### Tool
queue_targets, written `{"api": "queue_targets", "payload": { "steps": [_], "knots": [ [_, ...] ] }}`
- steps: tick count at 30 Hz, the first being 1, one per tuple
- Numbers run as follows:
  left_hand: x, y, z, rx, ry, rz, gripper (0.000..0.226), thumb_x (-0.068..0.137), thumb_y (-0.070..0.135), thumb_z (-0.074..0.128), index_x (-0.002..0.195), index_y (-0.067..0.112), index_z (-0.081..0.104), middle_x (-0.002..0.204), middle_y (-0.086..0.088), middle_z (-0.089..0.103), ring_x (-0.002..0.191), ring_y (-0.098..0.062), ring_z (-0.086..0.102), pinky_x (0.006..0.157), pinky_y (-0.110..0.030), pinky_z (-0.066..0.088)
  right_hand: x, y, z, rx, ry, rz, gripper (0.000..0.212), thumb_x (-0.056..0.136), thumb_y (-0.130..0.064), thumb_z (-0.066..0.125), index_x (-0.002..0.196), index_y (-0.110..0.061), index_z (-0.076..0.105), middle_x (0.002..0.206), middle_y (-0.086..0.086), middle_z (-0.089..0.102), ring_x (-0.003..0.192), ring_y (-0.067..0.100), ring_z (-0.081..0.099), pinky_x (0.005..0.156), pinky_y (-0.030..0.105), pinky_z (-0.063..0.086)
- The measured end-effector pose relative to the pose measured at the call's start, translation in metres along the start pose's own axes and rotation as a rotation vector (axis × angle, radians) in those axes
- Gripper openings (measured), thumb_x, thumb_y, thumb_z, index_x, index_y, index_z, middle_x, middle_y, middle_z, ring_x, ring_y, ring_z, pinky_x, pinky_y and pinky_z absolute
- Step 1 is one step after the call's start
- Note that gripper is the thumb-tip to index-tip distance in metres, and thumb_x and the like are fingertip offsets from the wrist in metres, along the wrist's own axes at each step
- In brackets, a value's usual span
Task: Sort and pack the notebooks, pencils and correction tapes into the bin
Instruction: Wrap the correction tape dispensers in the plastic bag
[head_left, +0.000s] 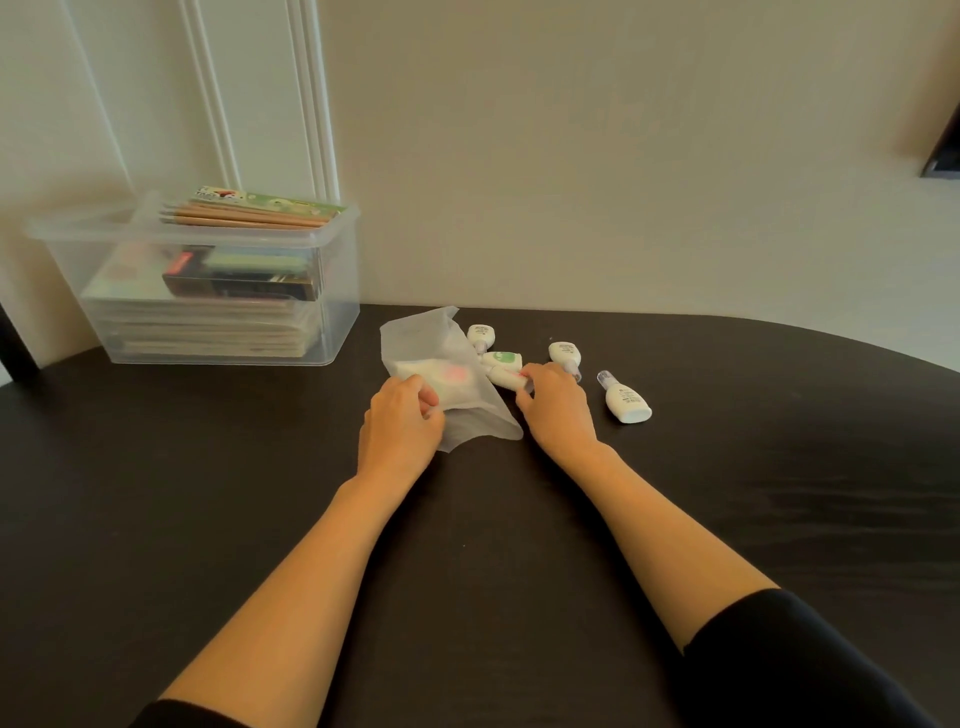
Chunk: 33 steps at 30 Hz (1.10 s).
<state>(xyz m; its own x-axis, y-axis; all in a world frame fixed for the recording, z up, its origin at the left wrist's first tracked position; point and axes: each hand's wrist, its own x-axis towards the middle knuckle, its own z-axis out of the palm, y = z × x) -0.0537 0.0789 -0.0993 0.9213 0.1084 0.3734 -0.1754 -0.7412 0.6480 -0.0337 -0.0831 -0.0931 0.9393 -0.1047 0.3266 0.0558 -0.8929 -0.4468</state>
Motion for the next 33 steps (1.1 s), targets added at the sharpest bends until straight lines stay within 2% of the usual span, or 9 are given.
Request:
{"api": "queue_targets", "payload": {
  "steps": [4, 7, 13, 16, 19, 23, 25, 30, 33],
  "knots": [
    [-0.002, 0.001, 0.001, 0.016, 0.012, -0.005, 0.008, 0.088, 0.013, 0.053, 0.09, 0.016, 0.06, 0.094, 0.005, 0.046, 0.08, -0.01, 0.047, 0.056, -0.018, 0.03, -0.003, -0.005, -0.002, -0.008, -0.035, -0.022, 0.03, 0.092, -0.014, 0.045, 0.121, -0.008, 0.045, 0.101, 0.013, 0.062, 0.091, 0.029, 0.058, 0.068, 0.035, 0.045],
    [-0.004, 0.002, 0.001, -0.013, 0.013, -0.011, 0.008, 0.088, 0.012, 0.054, 0.09, 0.015, 0.062, 0.093, 0.004, 0.047, 0.081, -0.011, 0.047, 0.06, -0.02, 0.033, -0.004, -0.01, -0.002, 0.037, -0.044, -0.023, 0.034, 0.093, -0.015, 0.044, 0.126, -0.016, 0.053, 0.103, 0.013, 0.064, 0.094, 0.029, 0.059, 0.077, 0.037, 0.048],
    [-0.001, -0.002, -0.002, -0.065, 0.009, -0.03, 0.009, 0.088, 0.017, 0.055, 0.09, 0.012, 0.063, 0.093, 0.001, 0.049, 0.08, -0.011, 0.047, 0.068, -0.024, 0.035, -0.011, 0.0, -0.013, 0.642, 0.202, 0.212, 0.031, 0.09, -0.016, 0.048, 0.116, -0.018, 0.063, 0.106, 0.005, 0.065, 0.087, 0.011, 0.057, 0.075, 0.022, 0.043],
    [0.002, 0.0, -0.001, -0.062, 0.009, -0.03, 0.014, 0.09, 0.019, 0.053, 0.091, 0.011, 0.064, 0.092, 0.0, 0.049, 0.081, -0.013, 0.047, 0.068, -0.025, 0.036, -0.026, 0.0, -0.03, 0.937, 0.208, 0.079, 0.02, 0.089, -0.008, 0.051, 0.097, -0.02, 0.065, 0.09, 0.002, 0.064, 0.078, 0.012, 0.059, 0.08, 0.027, 0.05],
    [0.003, 0.002, -0.001, -0.085, 0.004, -0.05, 0.017, 0.089, 0.018, 0.051, 0.092, 0.007, 0.063, 0.089, -0.001, 0.051, 0.079, -0.015, 0.048, 0.067, -0.026, 0.035, -0.046, -0.001, -0.039, 1.054, 0.099, -0.119, 0.017, 0.086, -0.005, 0.054, 0.089, -0.016, 0.067, 0.085, -0.001, 0.065, 0.066, 0.007, 0.057, 0.064, 0.02, 0.051],
    [0.002, 0.004, -0.004, -0.195, 0.006, -0.13, 0.011, 0.088, 0.015, 0.053, 0.095, 0.009, 0.059, 0.088, -0.002, 0.054, 0.081, -0.013, 0.049, 0.066, -0.023, 0.035, -0.059, -0.005, -0.032, 0.569, 0.069, -0.174, 0.014, 0.086, -0.018, 0.058, 0.091, -0.024, 0.07, 0.081, 0.005, 0.062, 0.071, 0.014, 0.055, 0.069, 0.033, 0.048],
    [0.0, 0.005, -0.005, -0.232, 0.007, -0.142, 0.006, 0.087, 0.015, 0.055, 0.091, 0.011, 0.056, 0.087, -0.002, 0.054, 0.081, -0.013, 0.05, 0.061, -0.02, 0.035, -0.063, -0.009, -0.023, 0.358, 0.086, -0.25, 0.02, 0.087, -0.024, 0.06, 0.103, -0.018, 0.069, 0.084, 0.0, 0.059, 0.073, 0.012, 0.053, 0.071, 0.029, 0.046],
    [-0.003, 0.007, -0.006, -0.223, 0.012, -0.076, 0.009, 0.087, 0.017, 0.057, 0.083, 0.008, 0.057, 0.08, -0.002, 0.053, 0.078, -0.014, 0.05, 0.064, -0.023, 0.035, -0.068, -0.023, -0.01, 0.239, 0.121, -0.342, 0.028, 0.089, -0.021, 0.06, 0.114, -0.01, 0.063, 0.099, 0.01, 0.062, 0.078, 0.022, 0.06, 0.076, 0.035, 0.049],
    [-0.002, 0.007, -0.005, -0.171, 0.033, -0.006, 0.013, 0.087, 0.015, 0.057, 0.075, 0.011, 0.053, 0.076, -0.001, 0.051, 0.073, -0.014, 0.048, 0.055, -0.021, 0.033, -0.062, -0.028, -0.002, 0.089, 0.124, -0.326, 0.023, 0.091, -0.023, 0.055, 0.108, -0.007, 0.053, 0.096, 0.009, 0.063, 0.079, 0.024, 0.059, 0.064, 0.03, 0.04]
  ]
}}
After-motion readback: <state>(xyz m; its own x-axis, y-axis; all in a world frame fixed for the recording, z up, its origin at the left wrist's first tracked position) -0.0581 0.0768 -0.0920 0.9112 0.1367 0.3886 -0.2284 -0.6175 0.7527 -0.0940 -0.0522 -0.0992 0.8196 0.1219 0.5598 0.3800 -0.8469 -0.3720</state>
